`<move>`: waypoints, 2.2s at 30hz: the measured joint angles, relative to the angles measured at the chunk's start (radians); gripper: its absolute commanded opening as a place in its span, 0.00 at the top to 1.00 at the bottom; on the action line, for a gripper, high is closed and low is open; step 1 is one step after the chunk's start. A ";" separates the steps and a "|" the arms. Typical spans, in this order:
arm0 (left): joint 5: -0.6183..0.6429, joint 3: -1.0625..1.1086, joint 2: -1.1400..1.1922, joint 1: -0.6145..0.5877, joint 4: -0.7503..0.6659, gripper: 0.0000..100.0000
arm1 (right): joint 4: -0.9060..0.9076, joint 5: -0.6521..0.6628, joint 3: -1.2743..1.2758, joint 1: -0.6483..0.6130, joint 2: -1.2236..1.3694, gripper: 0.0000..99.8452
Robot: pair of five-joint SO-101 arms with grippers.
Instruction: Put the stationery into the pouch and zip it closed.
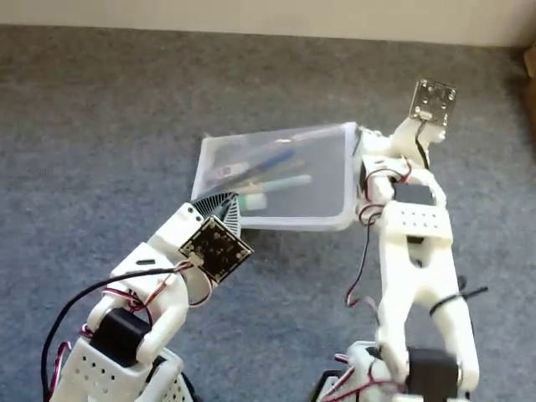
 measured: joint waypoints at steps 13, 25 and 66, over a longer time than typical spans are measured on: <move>0.035 0.000 0.000 0.000 0.000 0.87 | 0.316 0.000 -0.002 -0.092 -0.172 0.74; 0.187 0.000 0.000 0.002 0.000 0.85 | 0.571 0.000 -0.002 -0.221 -0.186 0.69; 0.189 0.035 -0.029 -0.038 -0.043 0.99 | 0.891 0.172 -0.060 -0.465 -0.350 1.00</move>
